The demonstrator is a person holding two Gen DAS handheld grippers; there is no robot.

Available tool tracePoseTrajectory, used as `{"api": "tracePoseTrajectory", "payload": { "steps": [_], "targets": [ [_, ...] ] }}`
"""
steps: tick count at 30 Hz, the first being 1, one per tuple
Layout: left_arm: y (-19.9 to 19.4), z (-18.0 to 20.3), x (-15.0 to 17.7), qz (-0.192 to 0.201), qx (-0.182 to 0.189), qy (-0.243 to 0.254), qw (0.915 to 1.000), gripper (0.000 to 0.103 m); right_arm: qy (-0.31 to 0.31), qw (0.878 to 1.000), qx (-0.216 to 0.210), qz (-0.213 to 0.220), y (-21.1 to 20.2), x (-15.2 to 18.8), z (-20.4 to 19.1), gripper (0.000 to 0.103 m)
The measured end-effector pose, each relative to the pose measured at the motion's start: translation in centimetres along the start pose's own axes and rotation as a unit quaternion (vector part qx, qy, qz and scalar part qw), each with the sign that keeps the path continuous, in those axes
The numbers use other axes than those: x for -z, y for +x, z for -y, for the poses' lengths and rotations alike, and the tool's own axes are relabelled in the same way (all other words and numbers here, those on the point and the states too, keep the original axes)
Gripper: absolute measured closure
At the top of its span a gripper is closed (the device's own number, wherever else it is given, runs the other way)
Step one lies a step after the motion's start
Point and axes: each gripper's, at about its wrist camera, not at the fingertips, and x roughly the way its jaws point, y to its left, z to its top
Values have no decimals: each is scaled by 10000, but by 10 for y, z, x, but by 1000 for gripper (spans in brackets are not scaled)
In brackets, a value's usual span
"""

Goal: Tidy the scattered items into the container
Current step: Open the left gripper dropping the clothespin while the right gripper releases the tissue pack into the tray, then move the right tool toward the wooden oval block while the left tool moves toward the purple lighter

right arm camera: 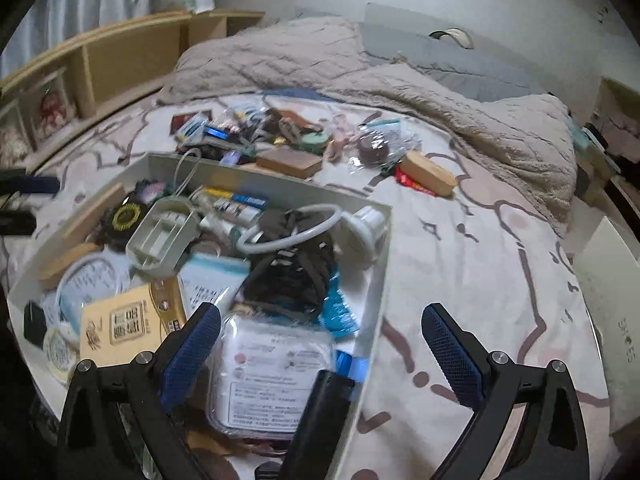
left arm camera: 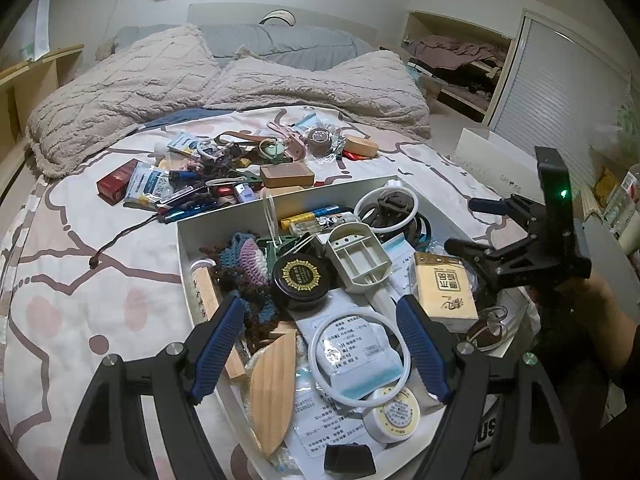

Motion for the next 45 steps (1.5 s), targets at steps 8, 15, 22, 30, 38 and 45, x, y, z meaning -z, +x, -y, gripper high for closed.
{"api": "tracePoseTrajectory", "payload": {
  "steps": [8, 15, 22, 30, 38, 45],
  "targets": [
    [0, -2, 0, -13, 5, -13, 10000, 24, -640, 9968, -466, 104, -13, 3, -34, 2],
    [1, 0, 2, -26, -2, 12, 10000, 24, -611, 9962, -603, 150, -19, 5, -38, 2],
    [1, 1, 3, -32, -77, 71, 9999, 22, 110, 9925, -1154, 387, -27, 5, -20, 2],
    [-2, -3, 1, 132, -314, 23, 9994, 4, 338, 9920, -990, 714, -34, 5, -10, 0],
    [-4, -12, -1, 209, -500, -86, 9985, 2, 445, 9914, -934, 797, -37, 5, -3, 0],
    [-7, -21, -3, 304, -620, -238, 9973, 2, 481, 9918, -836, 835, -39, 5, 2, 0]
  ]
}}
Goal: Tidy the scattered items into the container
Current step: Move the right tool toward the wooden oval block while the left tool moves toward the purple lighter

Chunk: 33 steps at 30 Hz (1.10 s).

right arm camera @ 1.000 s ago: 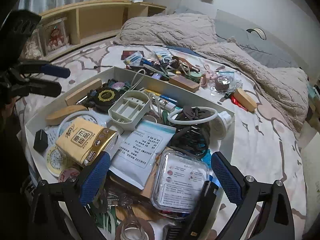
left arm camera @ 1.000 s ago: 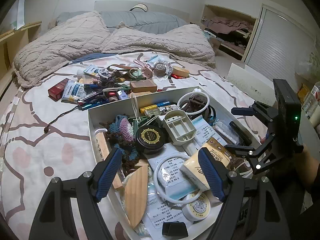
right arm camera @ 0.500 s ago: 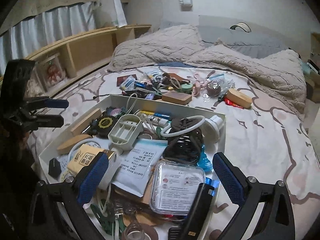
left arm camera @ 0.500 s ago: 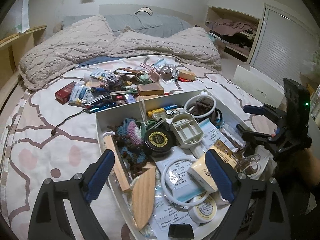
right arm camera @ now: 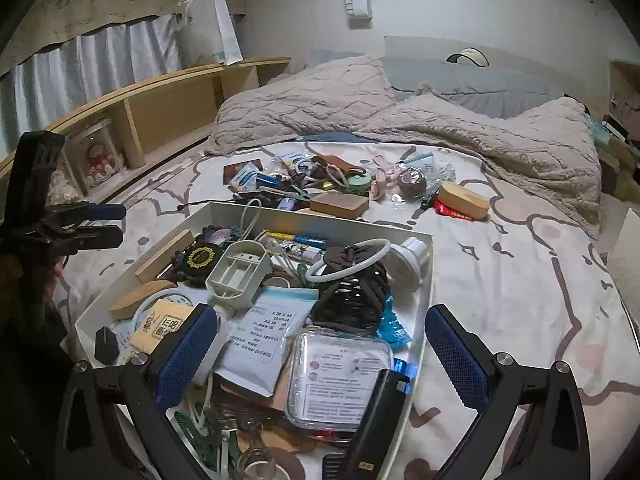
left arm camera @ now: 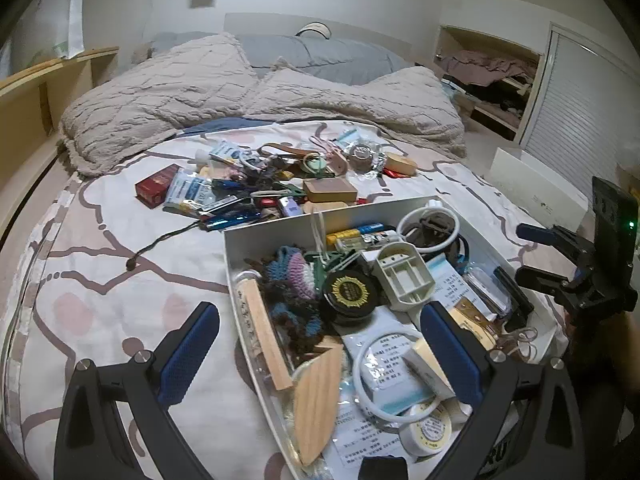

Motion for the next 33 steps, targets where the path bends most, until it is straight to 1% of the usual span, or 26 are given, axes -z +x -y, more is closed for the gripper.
{"api": "tracePoseTrajectory", "payload": {
  "steps": [3, 9, 16, 23, 26, 29, 33],
  "targets": [
    [-1, -4, -1, 50, -128, 1, 9999, 2, 56, 10000, 71, 34, -2, -1, 5, 0],
    [-1, -14, -2, 130, -398, -31, 9991, 2, 283, 9988, 396, 107, -9, -2, 26, 0],
    [0, -32, -4, 182, -661, -194, 9975, 2, 747, 9939, 808, 5, -12, -1, 60, 0],
    [4, -49, -4, 135, -908, -370, 9951, 2, 1049, 9883, 1092, -180, -10, 5, 86, 0],
    [8, -56, -3, 93, -1012, -424, 9939, 2, 1249, 9837, 1258, -313, -6, 9, 96, 0],
    [13, -64, -2, 8, -1090, -529, 9926, 2, 1424, 9797, 1322, -500, -1, 13, 104, 0],
    [17, -75, -2, -37, -1206, -689, 9903, 2, 1534, 9763, 1395, -619, 2, 17, 110, 0]
  ]
}}
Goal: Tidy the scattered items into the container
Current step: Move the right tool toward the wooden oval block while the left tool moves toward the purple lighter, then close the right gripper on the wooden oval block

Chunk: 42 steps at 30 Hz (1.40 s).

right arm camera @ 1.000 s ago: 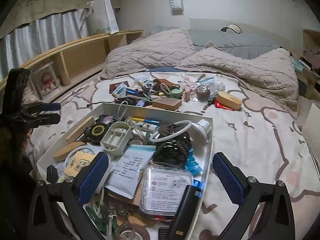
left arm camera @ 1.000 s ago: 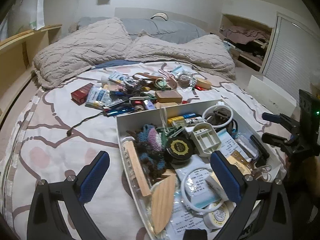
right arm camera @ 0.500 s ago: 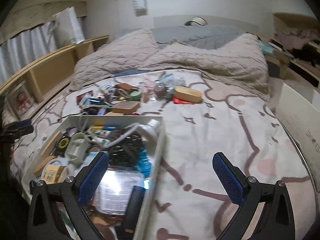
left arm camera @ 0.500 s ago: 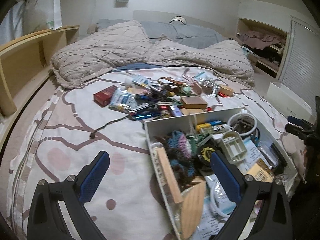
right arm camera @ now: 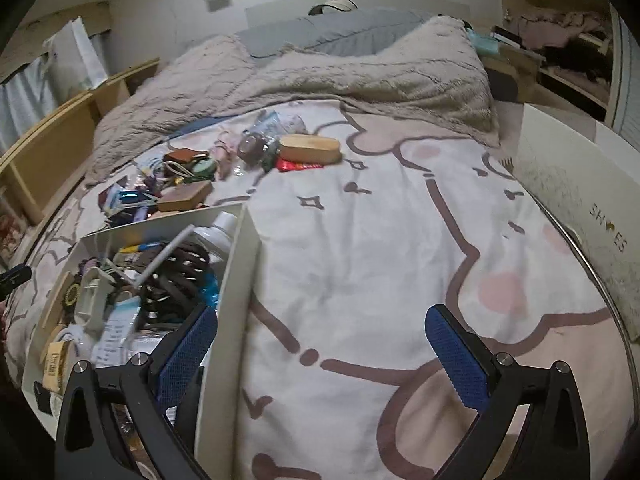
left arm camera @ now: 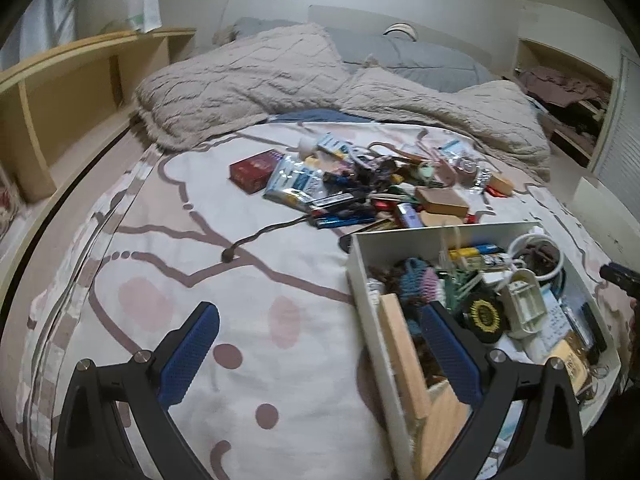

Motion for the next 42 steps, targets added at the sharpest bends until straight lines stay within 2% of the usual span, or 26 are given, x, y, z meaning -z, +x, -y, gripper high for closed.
{"api": "tracePoseTrajectory", "payload": {
  "steps": [11, 17, 20, 25, 33, 37, 42],
  "targets": [
    [9, -15, -3, -105, -149, -253, 9995, 2, 36, 9997, 199, -150, 25, -20, 7, 0],
    [9, -16, -6, -103, -214, -218, 9995, 2, 3, 9991, 390, -137, 50, -49, 10, 0],
    [8, -15, -10, -81, -235, -162, 9996, 2, -104, 9988, 400, -252, 65, -67, 7, 0],
    [4, -11, -14, -8, -285, -26, 9996, 2, -293, 9981, 505, -209, 91, -106, -5, 0],
    [5, -5, -14, -33, -263, 137, 9996, 2, -609, 9944, 663, -547, 149, -153, -26, 0],
    [15, -6, -15, -162, -281, 106, 9994, 2, -571, 9924, 748, -799, 175, -163, -29, 0],
    [34, -9, -24, -361, -83, 98, 9993, 2, -566, 9906, 822, -935, 201, -172, -33, 0]
  ]
}}
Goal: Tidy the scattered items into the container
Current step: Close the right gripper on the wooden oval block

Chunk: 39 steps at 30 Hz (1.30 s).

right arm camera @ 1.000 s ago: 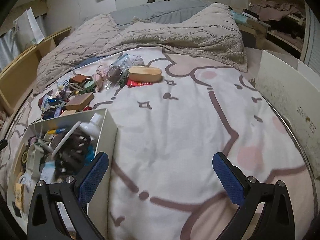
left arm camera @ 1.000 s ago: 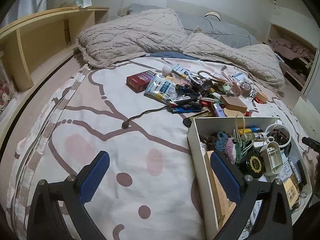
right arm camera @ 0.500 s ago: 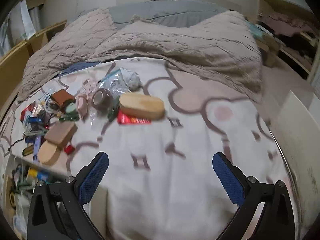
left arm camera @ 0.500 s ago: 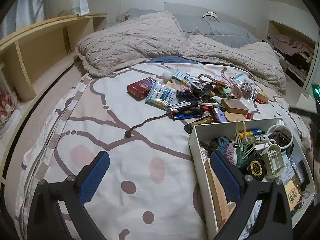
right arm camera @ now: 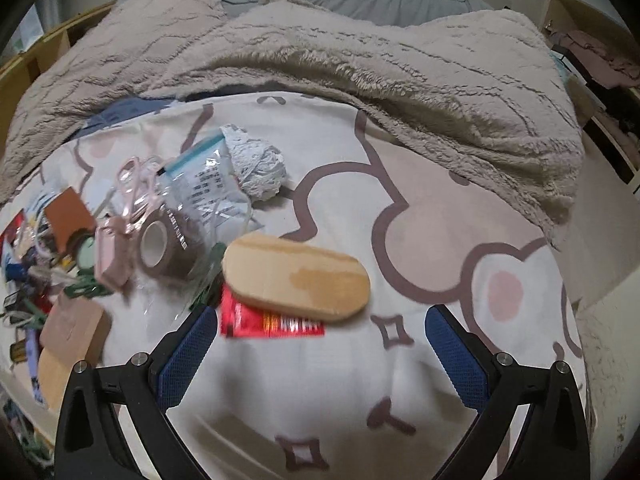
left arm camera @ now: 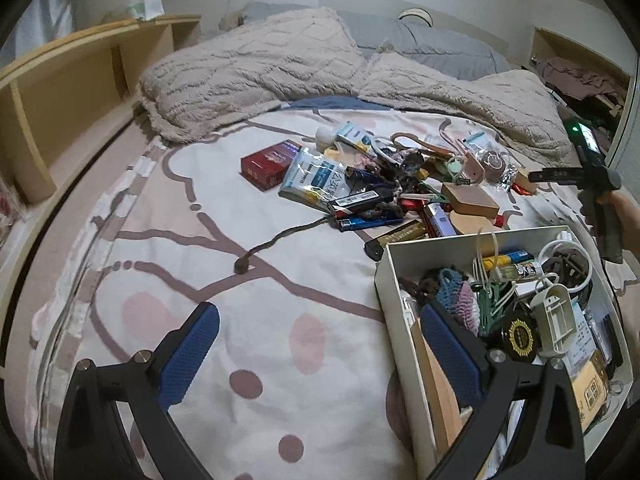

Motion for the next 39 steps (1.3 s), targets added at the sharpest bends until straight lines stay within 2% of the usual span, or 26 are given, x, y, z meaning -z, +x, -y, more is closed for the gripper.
{"api": "tracePoseTrajectory", "payload": {
  "steps": [3, 8, 14, 18, 21, 23, 25, 26, 30, 32, 33, 39],
  "targets": [
    [11, -1, -12, -160, 149, 122, 9997, 1, 173, 9998, -42, -43, 9, -6, 4, 0],
    [28, -1, -35, -149, 135, 212, 9996, 1, 525, 9982, -257, -117, 23, -12, 11, 0],
    [50, 11, -61, -214, 307, 337, 9987, 1, 582, 9975, -335, -200, 35, -15, 10, 0],
    [59, 29, -78, -300, 631, 563, 9960, 1, 506, 9982, -325, -10, 33, -16, 11, 0],
    [69, 40, -91, -451, 980, 525, 9928, 2, 435, 9984, -352, 81, 32, -16, 11, 2],
    [78, 47, -98, -679, 1165, 384, 9901, 4, 435, 9978, -487, 93, 31, -14, 12, 9],
    [86, 54, -101, -924, 1376, 312, 9857, 15, 451, 9974, -549, 102, 30, -11, 14, 9],
    [91, 59, -103, -1087, 1429, 312, 9833, 15, 441, 9973, -583, 115, 29, -8, 15, 12],
    [112, 76, -105, -1617, 1497, 272, 9750, 15, 445, 9964, -699, 174, 25, -3, 19, 16],
    [123, 81, -106, -1876, 1534, 163, 9701, 20, 472, 9959, -749, 192, 24, -1, 22, 16],
    [129, 84, -107, -1999, 1546, 103, 9675, 26, 485, 9956, -778, 191, 24, -1, 23, 16],
    [156, 91, -109, -2441, 1522, -222, 9575, 28, 495, 9940, -955, 202, 17, 5, 25, 16]
  ]
}}
